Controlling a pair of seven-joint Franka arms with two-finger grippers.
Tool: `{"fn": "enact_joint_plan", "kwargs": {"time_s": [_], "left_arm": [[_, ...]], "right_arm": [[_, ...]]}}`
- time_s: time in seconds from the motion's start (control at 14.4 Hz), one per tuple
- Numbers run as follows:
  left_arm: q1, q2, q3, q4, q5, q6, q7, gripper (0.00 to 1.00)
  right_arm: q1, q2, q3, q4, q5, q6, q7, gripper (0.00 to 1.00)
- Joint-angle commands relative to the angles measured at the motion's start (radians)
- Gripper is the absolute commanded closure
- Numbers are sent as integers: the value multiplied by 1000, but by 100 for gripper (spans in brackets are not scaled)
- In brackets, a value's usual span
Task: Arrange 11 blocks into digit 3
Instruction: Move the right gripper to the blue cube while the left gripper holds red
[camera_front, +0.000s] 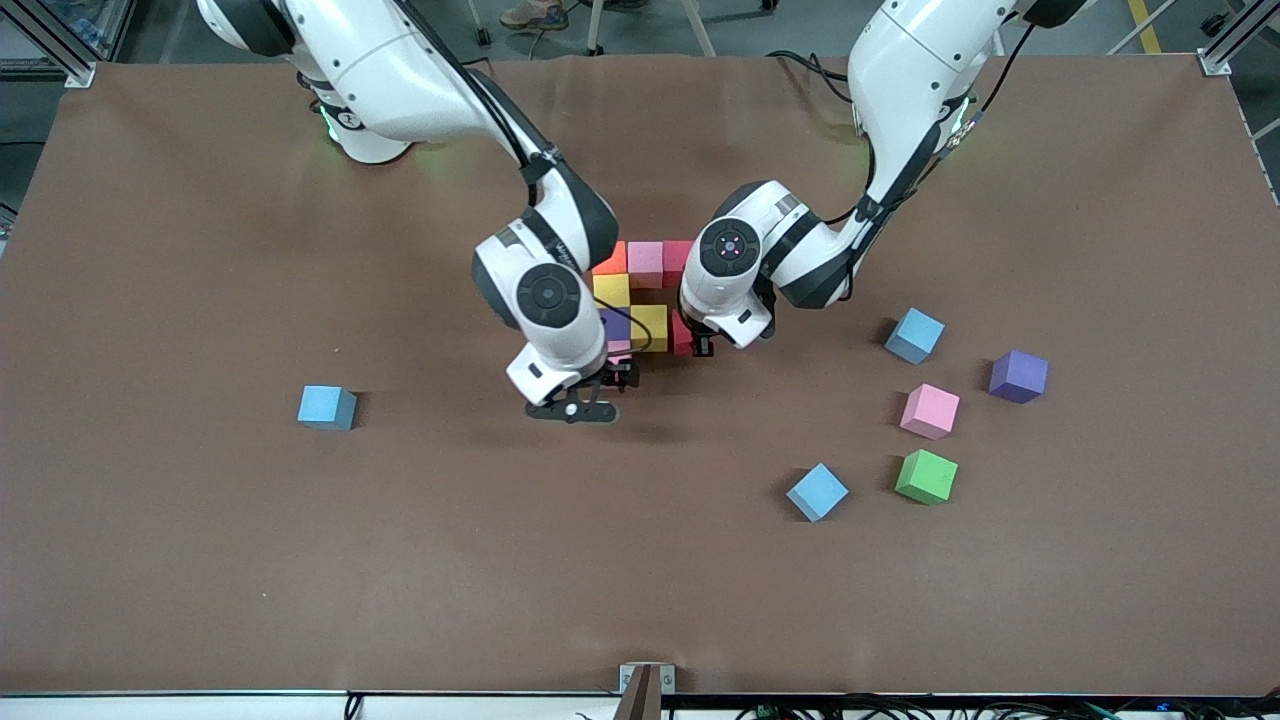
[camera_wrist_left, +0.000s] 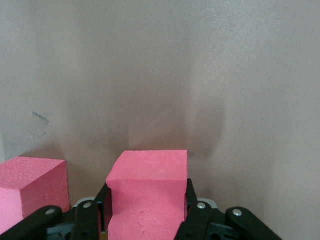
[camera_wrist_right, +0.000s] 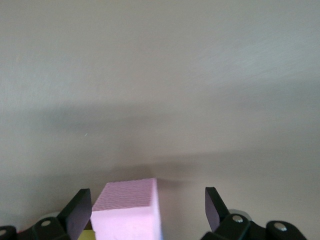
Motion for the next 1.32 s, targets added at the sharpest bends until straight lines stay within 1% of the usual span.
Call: {"fn": "enact_joint_plan", "kwargs": {"time_s": [0.0,0.14,0.28,0.42,0.55,0.76,0.83,0.97,1.18,1.25], "left_arm": [[-12,35,4,31,25,6,-18,70],[-14,47,4,47,27,1,-15,70],[-24,47,4,53,25,0,-17,70],[-25,52,6,53,27,-2,-14,70],[-25,54,6,61,27,-2,-12,70],[-26,55,7,61,29,-3,-11,70],[-31,57,7,61,30,-3,-9,70],[-34,61,7,61,62,-5,-9,67],[-34,61,7,61,62,-6,-9,57],[-34,61,7,61,62,-6,-9,50]], "right_arm": [[-81,-107,-2,-51,-10,-76,11,0],[-158,-148,-8,-62,-13,-118,-1,0],[-243,-165,-14,-72,-18,-133,-9,0],[-274,-197,-19,-101,-37,-136,-48,0],[-339,-228,-22,-163,-70,-126,-132,0],[-429,-240,-22,-218,-71,-104,-289,0],[-458,-245,-22,-247,-71,-74,-343,0],[-524,-256,-22,-328,-71,33,-452,0],[-596,-280,-20,-457,-70,184,-545,0],[-607,-286,-20,-509,-70,243,-555,0]]}}
